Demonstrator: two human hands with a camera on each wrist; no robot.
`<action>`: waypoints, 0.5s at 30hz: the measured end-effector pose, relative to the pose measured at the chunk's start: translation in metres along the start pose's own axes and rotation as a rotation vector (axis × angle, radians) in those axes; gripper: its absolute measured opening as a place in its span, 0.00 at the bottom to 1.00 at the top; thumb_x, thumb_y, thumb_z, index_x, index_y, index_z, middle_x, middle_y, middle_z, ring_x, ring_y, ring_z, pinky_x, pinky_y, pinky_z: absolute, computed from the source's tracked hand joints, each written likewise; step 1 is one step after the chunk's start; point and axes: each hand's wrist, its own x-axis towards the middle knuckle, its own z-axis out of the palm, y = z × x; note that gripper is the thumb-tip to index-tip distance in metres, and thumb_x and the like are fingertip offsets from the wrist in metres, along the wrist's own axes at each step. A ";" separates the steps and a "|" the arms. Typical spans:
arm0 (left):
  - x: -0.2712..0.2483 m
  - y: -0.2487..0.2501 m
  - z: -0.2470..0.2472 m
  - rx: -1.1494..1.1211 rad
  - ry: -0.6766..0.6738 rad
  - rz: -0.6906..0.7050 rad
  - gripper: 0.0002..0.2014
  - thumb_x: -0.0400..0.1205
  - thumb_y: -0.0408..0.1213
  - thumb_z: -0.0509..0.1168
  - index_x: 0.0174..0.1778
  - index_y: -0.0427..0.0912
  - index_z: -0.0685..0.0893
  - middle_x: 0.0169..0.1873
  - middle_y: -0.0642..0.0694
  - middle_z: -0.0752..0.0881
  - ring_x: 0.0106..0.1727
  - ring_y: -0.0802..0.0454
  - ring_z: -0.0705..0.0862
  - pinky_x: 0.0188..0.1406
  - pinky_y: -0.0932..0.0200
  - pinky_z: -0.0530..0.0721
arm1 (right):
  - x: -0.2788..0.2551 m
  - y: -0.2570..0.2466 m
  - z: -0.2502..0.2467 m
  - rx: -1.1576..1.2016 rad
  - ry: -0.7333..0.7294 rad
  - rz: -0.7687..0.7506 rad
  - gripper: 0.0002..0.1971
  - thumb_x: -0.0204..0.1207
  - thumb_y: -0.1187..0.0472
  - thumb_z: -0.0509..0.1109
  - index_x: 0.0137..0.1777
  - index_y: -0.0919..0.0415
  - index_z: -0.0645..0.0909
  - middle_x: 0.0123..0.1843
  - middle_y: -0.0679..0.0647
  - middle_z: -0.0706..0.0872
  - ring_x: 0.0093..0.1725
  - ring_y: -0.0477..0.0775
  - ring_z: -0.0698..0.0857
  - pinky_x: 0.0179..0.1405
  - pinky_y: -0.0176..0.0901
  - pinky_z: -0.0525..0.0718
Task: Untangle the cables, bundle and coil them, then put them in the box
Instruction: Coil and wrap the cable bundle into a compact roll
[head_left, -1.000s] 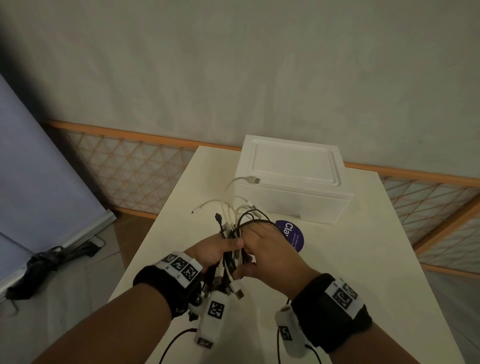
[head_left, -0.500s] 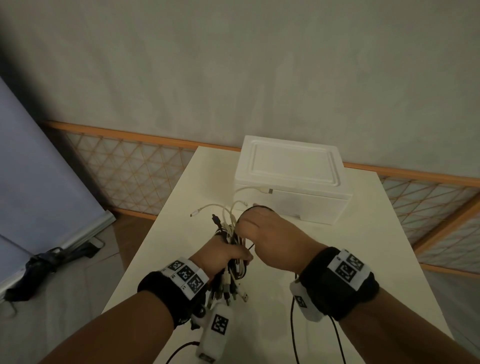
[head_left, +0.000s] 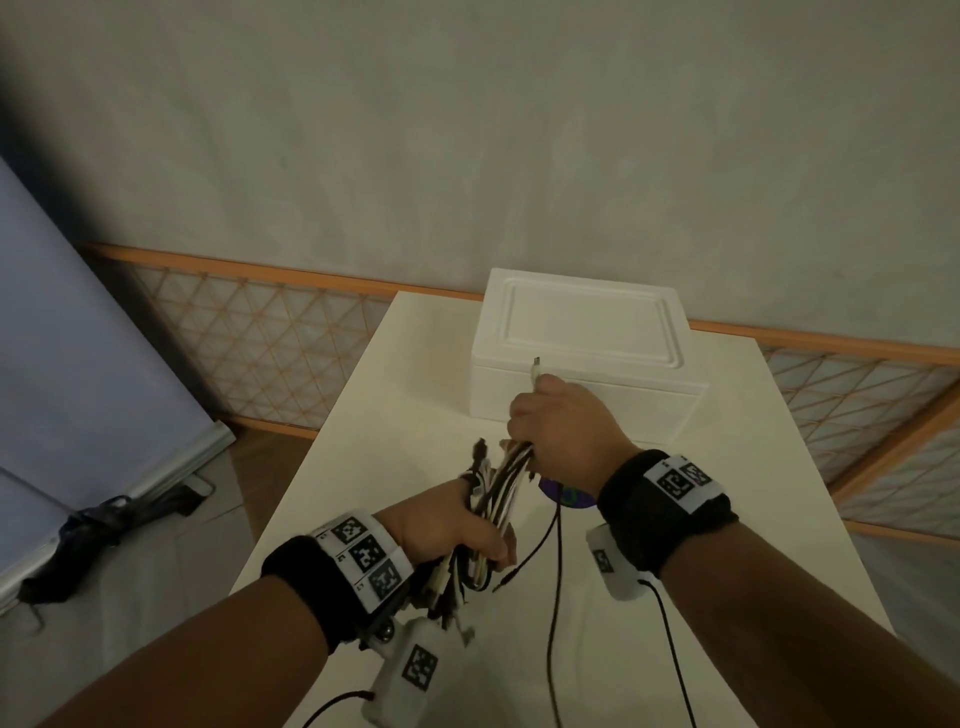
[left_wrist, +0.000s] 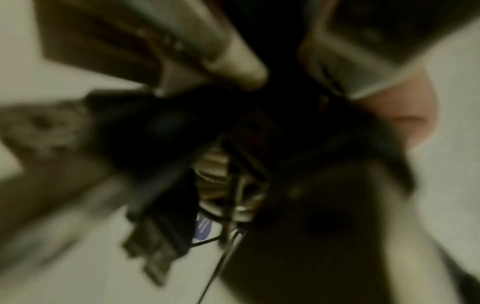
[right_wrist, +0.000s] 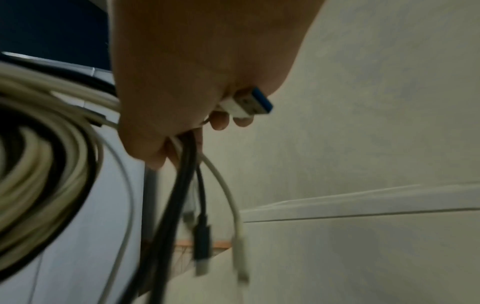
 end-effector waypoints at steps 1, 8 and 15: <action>-0.002 0.002 0.000 -0.024 -0.013 0.017 0.05 0.61 0.29 0.73 0.28 0.44 0.88 0.31 0.46 0.89 0.35 0.52 0.86 0.42 0.58 0.84 | 0.000 0.001 0.002 0.010 -0.007 0.036 0.07 0.64 0.56 0.77 0.29 0.52 0.82 0.34 0.45 0.83 0.34 0.53 0.77 0.31 0.40 0.74; -0.002 0.007 0.001 -0.220 -0.150 0.177 0.04 0.60 0.34 0.70 0.28 0.43 0.89 0.34 0.44 0.88 0.39 0.48 0.84 0.49 0.54 0.81 | 0.010 -0.010 0.000 0.493 -0.167 0.346 0.03 0.65 0.71 0.74 0.39 0.67 0.85 0.40 0.60 0.87 0.43 0.58 0.83 0.48 0.49 0.81; -0.001 0.016 0.000 -0.310 -0.185 0.322 0.04 0.64 0.31 0.68 0.30 0.41 0.89 0.34 0.45 0.88 0.37 0.52 0.86 0.47 0.58 0.82 | 0.007 -0.029 0.019 0.828 -0.098 0.607 0.13 0.79 0.59 0.59 0.34 0.43 0.75 0.37 0.52 0.77 0.42 0.55 0.75 0.48 0.55 0.75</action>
